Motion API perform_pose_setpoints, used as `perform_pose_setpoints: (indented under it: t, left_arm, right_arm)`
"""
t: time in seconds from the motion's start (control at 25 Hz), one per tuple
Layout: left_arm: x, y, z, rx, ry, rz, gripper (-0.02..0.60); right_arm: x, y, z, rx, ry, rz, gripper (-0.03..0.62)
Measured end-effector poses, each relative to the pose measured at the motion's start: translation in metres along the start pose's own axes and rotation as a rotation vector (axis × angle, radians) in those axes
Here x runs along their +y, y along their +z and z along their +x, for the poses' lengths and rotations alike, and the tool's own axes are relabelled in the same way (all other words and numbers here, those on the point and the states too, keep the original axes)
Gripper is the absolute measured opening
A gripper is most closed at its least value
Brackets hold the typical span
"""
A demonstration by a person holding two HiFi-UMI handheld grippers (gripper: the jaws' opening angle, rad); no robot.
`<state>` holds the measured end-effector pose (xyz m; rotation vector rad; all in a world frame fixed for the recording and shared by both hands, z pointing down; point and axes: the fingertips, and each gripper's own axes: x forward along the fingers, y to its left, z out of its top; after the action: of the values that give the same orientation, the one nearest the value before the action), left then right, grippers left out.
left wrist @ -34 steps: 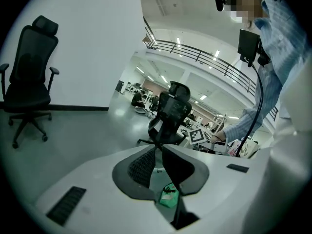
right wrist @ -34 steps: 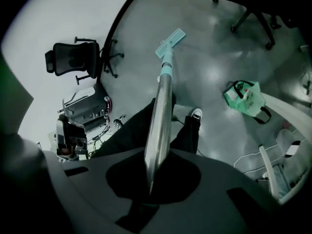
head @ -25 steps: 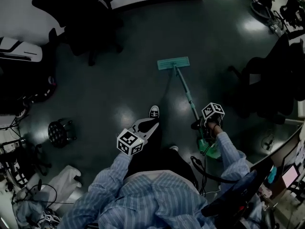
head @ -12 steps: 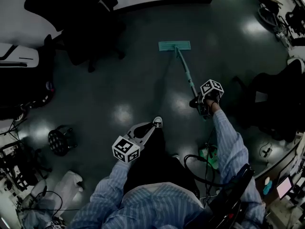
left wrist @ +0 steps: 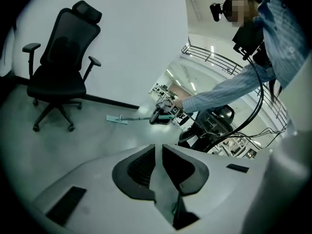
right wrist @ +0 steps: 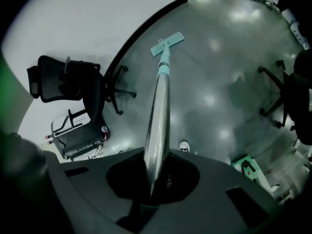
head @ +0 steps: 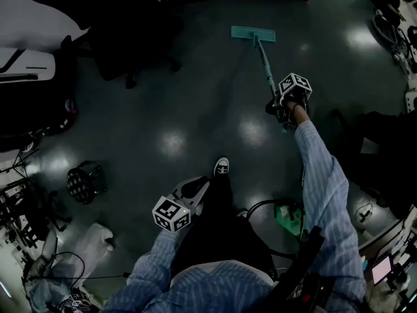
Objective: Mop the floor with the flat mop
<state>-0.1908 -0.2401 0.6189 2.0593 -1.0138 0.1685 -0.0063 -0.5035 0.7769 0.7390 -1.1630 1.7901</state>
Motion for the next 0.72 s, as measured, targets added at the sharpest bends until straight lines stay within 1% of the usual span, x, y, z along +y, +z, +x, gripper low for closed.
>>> perform_pose_setpoints:
  t: [0.2, 0.32, 0.52, 0.72]
  left_arm:
    - [0.013, -0.008, -0.001, -0.013, 0.037, -0.037, 0.043]
    - [0.017, -0.007, 0.000, -0.020, 0.041, -0.036, 0.043]
    - [0.000, -0.003, -0.003, -0.034, 0.007, -0.001, 0.043]
    - [-0.028, -0.010, -0.004, -0.047, -0.024, 0.036, 0.043]
  right_arm:
    - [0.022, 0.038, 0.003, -0.075, 0.103, 0.061, 0.026]
    - [0.025, 0.039, 0.011, -0.086, 0.113, 0.063, 0.026]
    - [0.009, 0.006, 0.014, -0.086, 0.127, 0.068, 0.026]
    - [-0.017, -0.051, 0.017, -0.069, 0.150, 0.067, 0.028]
